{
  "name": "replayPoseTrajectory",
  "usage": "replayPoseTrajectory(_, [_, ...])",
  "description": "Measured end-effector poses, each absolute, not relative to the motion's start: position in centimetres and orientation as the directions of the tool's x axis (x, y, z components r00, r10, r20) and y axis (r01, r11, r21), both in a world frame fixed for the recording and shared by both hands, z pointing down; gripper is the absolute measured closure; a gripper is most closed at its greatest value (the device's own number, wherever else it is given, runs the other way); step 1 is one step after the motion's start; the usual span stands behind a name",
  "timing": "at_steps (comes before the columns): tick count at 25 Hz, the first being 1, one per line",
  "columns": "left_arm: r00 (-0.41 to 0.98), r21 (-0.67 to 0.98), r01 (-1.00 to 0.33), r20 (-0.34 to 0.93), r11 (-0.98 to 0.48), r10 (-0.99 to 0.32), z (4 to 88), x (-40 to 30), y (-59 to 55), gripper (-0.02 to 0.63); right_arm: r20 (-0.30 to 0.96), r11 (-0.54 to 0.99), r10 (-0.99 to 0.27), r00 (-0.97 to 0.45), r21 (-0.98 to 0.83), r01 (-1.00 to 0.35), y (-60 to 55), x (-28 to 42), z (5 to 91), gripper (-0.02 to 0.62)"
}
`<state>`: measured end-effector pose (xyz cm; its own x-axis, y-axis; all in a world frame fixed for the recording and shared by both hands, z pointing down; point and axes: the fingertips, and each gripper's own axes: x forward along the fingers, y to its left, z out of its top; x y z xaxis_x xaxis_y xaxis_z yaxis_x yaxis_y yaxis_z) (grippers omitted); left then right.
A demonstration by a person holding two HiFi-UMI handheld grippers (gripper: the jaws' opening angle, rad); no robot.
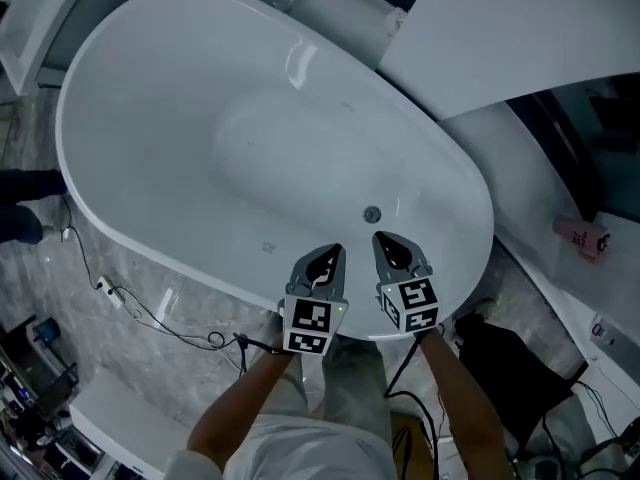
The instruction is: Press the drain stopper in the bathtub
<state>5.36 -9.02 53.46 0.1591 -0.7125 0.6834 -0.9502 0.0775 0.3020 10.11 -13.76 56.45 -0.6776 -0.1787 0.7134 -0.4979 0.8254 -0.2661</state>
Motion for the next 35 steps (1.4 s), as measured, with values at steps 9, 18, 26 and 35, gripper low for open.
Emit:
replayPoseTrajectory(9, [0.115, 0.279, -0.958, 0.575, 0.062, -0.81, 38.2, 2.7, -9.7, 0.607, 0.549, 0.836, -0.311, -0.776, -0.231, -0.498, -14.9, 8.6, 40.3, 0.592])
replayPoseTrajectory(18, [0.112, 0.219, -0.976, 0.459, -0.01, -0.881, 23.5, 1.5, -8.5, 0.607, 0.375, 0.819, -0.438, -0.817, -0.207, -0.535, -14.3, 8.2, 23.6, 0.592])
replayPoseTrajectory(26, [0.147, 0.212, -0.975, 0.375, -0.069, -0.915, 14.8, 2.1, -7.5, 0.607, 0.254, 0.827, -0.507, -0.824, -0.126, -0.548, -14.4, 8.6, 13.1, 0.595])
replayPoseTrajectory(35, [0.172, 0.24, -0.967, 0.345, -0.09, -0.923, 7.3, 3.4, -5.5, 0.607, 0.181, 0.823, -0.533, -0.827, -0.116, -0.556, -13.1, 10.4, 5.4, 0.6])
